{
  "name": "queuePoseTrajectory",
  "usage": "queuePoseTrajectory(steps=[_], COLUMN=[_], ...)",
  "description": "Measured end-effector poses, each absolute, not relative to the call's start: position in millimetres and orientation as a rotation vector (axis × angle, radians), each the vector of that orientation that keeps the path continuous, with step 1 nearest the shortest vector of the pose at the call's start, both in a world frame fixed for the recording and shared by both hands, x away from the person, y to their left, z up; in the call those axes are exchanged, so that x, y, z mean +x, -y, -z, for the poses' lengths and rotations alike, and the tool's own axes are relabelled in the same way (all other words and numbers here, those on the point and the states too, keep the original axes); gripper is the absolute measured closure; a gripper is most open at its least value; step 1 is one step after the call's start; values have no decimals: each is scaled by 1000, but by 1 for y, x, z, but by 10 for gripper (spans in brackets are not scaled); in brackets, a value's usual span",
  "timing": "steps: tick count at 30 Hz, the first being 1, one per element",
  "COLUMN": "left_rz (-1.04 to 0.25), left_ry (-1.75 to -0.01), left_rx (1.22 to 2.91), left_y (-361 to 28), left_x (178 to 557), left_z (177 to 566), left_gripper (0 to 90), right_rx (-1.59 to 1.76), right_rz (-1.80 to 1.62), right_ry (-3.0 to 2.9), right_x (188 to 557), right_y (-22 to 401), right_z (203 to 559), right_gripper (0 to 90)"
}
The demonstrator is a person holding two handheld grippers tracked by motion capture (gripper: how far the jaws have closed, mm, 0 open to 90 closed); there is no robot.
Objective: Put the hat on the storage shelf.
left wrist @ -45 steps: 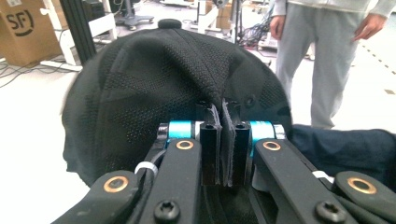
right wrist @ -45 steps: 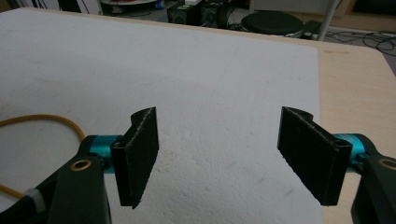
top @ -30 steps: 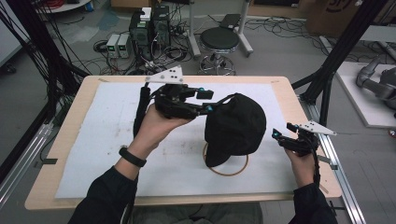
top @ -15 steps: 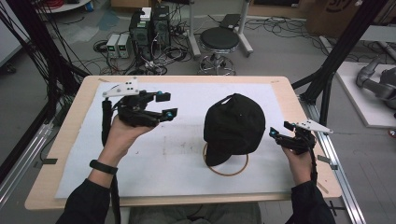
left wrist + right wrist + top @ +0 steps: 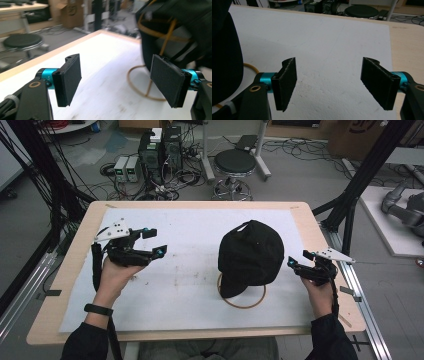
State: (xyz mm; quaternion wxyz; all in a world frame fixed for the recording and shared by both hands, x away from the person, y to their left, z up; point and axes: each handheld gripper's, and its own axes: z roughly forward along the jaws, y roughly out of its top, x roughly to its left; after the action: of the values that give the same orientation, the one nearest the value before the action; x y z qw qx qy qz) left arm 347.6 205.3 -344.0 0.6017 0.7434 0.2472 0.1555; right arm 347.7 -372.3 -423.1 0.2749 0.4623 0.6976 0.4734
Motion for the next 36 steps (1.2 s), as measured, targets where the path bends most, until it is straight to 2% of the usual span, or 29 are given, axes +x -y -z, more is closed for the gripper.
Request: queuePoseTrajectory(steps=[7, 15, 36], left_rz=[-423, -421, -450], left_ry=[-643, -713, -758], left_rx=[1749, 1796, 1774], left_y=[-217, -224, -238], left_x=[351, 355, 350], left_z=[369, 395, 400], left_gripper=[246, 245, 261], right_rx=[1248, 1254, 1243], right_rz=[-1275, -1282, -1280], right_ry=[-1868, -1866, -1869], right_x=[345, 348, 350], right_y=[376, 376, 372], right_z=[423, 425, 425], right_gripper=[285, 280, 272])
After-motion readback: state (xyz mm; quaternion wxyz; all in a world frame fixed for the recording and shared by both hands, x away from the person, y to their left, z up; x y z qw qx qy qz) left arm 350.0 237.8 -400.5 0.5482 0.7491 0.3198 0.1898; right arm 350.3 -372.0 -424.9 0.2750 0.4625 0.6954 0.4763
